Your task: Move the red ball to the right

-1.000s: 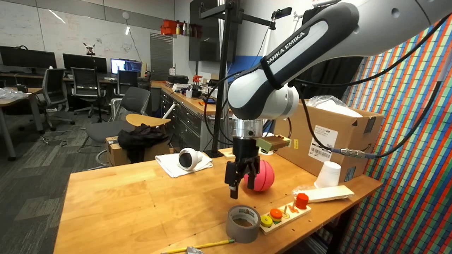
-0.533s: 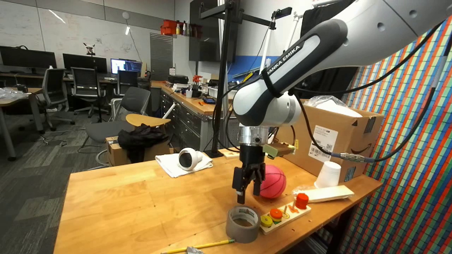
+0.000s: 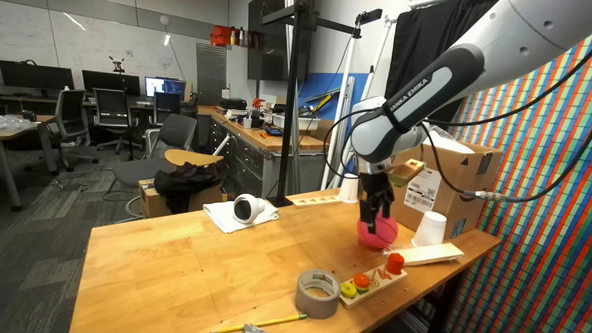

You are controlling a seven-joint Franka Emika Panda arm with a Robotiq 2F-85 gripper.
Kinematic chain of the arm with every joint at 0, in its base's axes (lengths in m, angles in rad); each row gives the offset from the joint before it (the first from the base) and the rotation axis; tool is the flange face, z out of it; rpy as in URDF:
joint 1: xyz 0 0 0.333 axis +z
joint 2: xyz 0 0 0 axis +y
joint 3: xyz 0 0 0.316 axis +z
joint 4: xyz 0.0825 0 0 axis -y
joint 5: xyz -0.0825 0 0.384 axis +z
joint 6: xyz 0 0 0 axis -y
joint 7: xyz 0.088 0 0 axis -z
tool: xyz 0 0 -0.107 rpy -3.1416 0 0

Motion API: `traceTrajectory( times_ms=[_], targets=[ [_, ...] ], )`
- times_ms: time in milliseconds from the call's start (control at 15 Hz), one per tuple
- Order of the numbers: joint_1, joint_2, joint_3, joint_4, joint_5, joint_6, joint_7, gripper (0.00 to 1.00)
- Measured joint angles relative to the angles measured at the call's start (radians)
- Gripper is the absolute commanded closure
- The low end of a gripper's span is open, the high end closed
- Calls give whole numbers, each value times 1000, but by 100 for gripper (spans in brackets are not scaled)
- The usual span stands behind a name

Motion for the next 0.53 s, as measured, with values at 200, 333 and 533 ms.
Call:
traceTrajectory(
  times_ms=[200,333,533],
  targets=[
    [-17,-114,-28,-3,-170,1,40,0],
    [-12,-171,-18,-19,-266,17,123,0],
    [10,-219,25,-62,-294,34,245,0]
  ],
)
